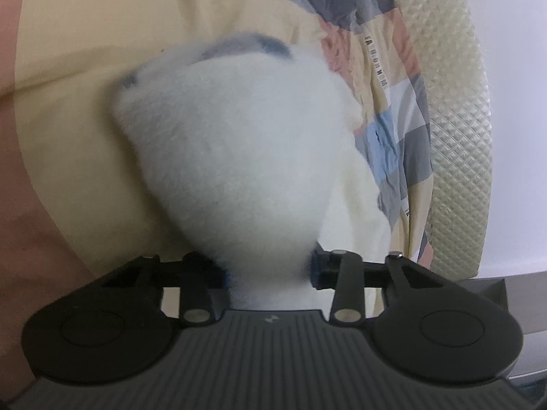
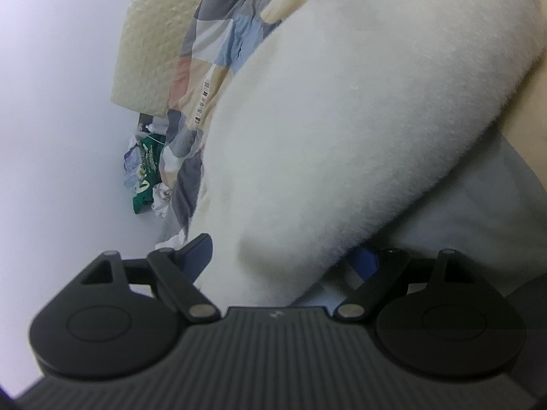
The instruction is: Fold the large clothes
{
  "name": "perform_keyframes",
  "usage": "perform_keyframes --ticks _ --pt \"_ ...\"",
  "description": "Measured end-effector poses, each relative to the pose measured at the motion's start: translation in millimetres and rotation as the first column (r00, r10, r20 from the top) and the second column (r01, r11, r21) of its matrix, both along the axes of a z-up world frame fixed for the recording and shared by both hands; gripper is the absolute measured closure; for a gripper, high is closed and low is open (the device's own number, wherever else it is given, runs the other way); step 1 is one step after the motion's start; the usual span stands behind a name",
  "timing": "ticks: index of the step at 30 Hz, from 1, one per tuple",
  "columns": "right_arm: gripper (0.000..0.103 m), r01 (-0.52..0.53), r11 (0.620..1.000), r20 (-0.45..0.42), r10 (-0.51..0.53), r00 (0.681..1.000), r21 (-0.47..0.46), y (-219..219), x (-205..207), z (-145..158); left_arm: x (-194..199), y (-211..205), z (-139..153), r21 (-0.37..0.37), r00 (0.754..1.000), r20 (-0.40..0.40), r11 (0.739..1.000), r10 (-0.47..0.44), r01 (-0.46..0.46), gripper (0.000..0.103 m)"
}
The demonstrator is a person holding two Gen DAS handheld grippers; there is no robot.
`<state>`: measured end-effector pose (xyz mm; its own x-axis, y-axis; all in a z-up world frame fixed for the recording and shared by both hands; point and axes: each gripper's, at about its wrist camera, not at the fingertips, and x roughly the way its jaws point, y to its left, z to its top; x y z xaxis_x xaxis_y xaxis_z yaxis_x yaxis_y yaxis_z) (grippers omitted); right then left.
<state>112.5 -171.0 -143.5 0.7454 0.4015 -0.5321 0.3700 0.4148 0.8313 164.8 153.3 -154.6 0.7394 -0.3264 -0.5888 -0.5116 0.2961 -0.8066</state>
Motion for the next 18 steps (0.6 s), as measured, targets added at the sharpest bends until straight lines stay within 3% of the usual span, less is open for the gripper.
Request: perform_keyframes --ticks 4,10,18 --pt "0.016 0.002 1.000 -0.001 -0.002 1.000 -0.023 -2 0 0 -4 0 4 0.016 1.000 0.015 1.000 -0.004 0.003 0.064" --pt "0.018 0.086 0.991 -0.022 -0.088 0.996 -0.100 -12 -8 4 -4 1 6 0.039 1.000 0.022 0.999 -0.019 0.018 0.064" --pt "0.023 0.120 0.986 -0.036 -0.125 0.992 -0.118 -21 -11 0 -2 2 5 0.038 1.000 0.022 0.999 -0.020 0.019 0.064"
